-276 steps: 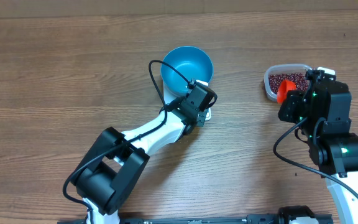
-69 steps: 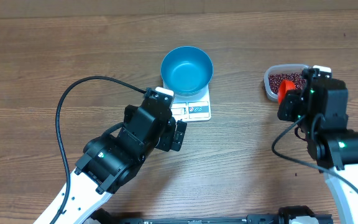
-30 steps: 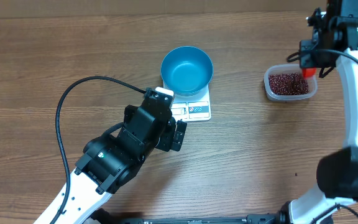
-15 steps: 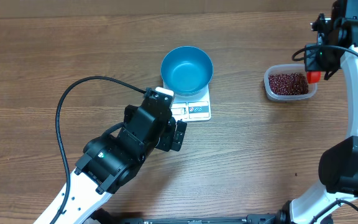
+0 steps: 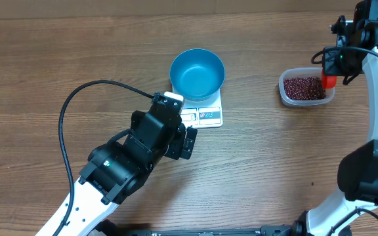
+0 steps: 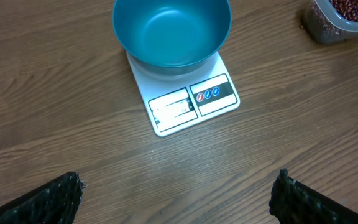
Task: Scoop item into bowl and weigh 150g on scale
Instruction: 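Raise the right gripper and lower the red scoop into the bean container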
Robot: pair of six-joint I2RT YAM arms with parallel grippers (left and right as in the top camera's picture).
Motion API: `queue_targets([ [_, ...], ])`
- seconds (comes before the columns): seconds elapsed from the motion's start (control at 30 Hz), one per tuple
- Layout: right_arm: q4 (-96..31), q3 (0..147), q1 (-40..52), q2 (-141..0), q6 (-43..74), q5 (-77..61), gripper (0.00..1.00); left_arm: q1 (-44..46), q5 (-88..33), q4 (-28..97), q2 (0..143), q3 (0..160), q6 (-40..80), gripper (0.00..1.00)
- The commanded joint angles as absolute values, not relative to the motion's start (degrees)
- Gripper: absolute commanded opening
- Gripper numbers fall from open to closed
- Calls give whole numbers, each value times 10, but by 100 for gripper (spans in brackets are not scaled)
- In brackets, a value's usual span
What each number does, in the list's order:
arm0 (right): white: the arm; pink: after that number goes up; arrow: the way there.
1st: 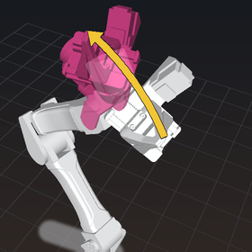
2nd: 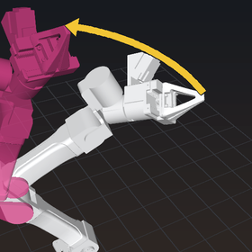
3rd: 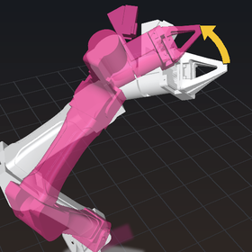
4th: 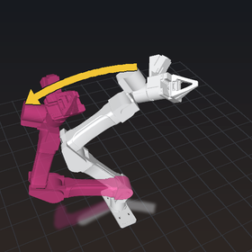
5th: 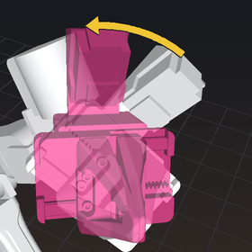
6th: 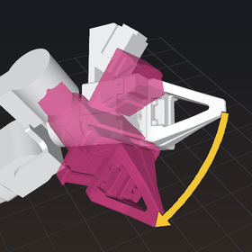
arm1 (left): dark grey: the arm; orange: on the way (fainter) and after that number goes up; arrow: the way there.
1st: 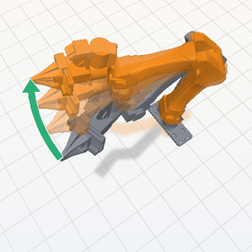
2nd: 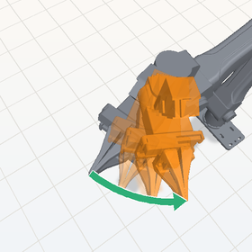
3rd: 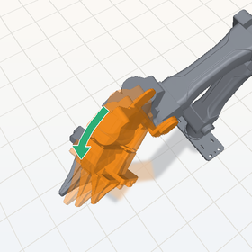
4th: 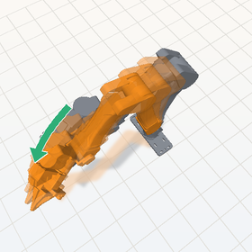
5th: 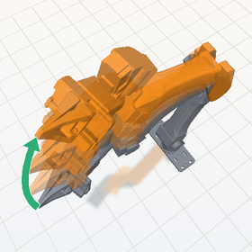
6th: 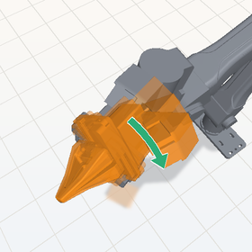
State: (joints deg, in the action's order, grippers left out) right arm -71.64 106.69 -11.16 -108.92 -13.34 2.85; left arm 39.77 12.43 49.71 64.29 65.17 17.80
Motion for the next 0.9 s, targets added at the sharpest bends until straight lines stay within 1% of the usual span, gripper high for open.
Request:
queue_targets([
  [0.0, -718, 1061, -113, -1112, -135, 22, 4, 397, 122, 495, 645, 651, 167, 100],
  [0.37, -709, 1061, -113, -1121, -136, 19, 4, 397, 122, 495, 645, 651, 167, 99],
  [0.87, -717, 1061, -113, -1192, -139, -1, 4, 397, 122, 495, 645, 651, 167, 99],
])
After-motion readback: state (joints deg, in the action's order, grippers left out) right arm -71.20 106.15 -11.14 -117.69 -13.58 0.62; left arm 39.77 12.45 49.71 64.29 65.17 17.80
